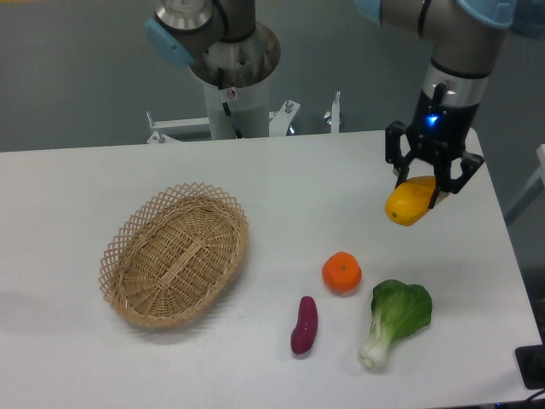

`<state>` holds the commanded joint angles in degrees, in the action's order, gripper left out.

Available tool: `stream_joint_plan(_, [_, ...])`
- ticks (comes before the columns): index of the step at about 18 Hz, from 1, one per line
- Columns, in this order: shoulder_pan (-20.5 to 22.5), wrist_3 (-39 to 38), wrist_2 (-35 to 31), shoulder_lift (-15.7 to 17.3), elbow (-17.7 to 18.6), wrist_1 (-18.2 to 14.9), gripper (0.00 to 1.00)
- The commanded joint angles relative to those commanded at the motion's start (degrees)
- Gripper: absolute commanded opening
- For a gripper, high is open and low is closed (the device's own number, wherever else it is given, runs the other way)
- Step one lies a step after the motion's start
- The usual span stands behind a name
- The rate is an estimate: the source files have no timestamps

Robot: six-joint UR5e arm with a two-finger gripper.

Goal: Pick up the mango from the table
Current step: 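Lift the grasped mango up and away from the orange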

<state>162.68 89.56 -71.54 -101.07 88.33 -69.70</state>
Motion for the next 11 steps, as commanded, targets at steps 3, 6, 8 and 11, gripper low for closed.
stream_joint_plan(3, [0.2, 0.5, -0.1, -0.1, -0.4, -0.7, 0.56])
stream_joint_plan(6, [0.2, 0.5, -0.2, -0.2, -0.4, -0.8, 0.56])
stream_joint_plan(8, [0.2, 0.5, -0.2, -0.2, -0.4, -0.8, 0.56])
stream_joint_plan(11, [0.2, 0.5, -0.2, -0.1, -0.4, -0.8, 0.56])
